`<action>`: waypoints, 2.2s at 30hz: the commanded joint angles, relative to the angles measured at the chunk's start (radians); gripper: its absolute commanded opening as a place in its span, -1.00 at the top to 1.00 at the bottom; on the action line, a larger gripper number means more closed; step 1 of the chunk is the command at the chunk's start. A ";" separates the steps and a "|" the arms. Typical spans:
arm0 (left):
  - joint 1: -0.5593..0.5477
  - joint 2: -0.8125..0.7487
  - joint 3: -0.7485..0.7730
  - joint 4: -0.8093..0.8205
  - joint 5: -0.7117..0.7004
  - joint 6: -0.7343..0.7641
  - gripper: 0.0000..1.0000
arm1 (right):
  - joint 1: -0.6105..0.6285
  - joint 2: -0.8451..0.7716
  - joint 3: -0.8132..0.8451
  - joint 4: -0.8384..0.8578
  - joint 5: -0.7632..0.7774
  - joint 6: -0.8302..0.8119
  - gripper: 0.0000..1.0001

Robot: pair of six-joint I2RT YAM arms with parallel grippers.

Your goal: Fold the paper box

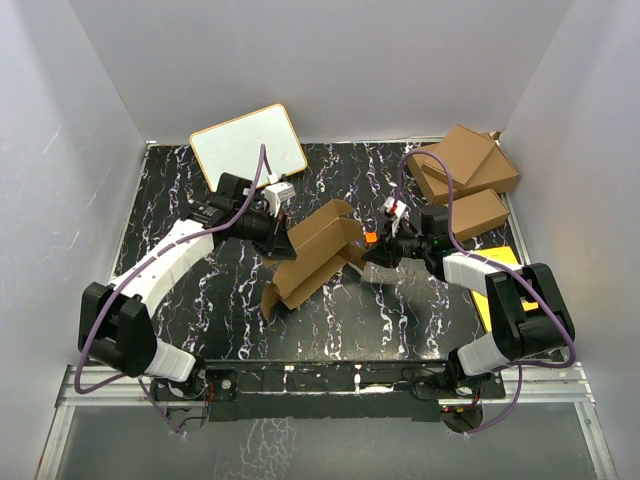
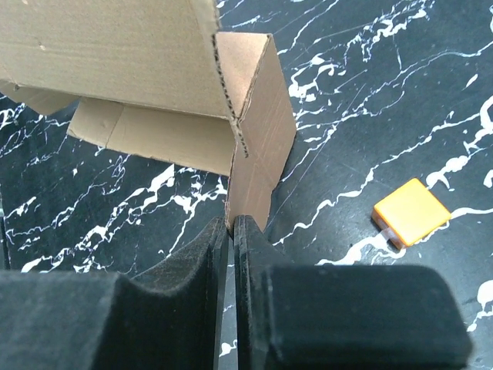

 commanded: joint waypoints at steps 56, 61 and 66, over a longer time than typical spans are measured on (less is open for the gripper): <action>-0.020 -0.056 -0.023 -0.039 -0.031 0.039 1.00 | -0.098 0.456 0.683 -1.083 -0.375 -1.589 -0.38; -0.021 -0.060 -0.024 -0.037 -0.032 0.043 1.00 | -0.076 0.500 0.748 -1.159 -0.351 -1.677 -0.37; -0.021 -0.060 -0.039 -0.017 -0.028 0.035 1.00 | -0.064 0.518 0.765 -1.219 -0.366 -1.734 -0.33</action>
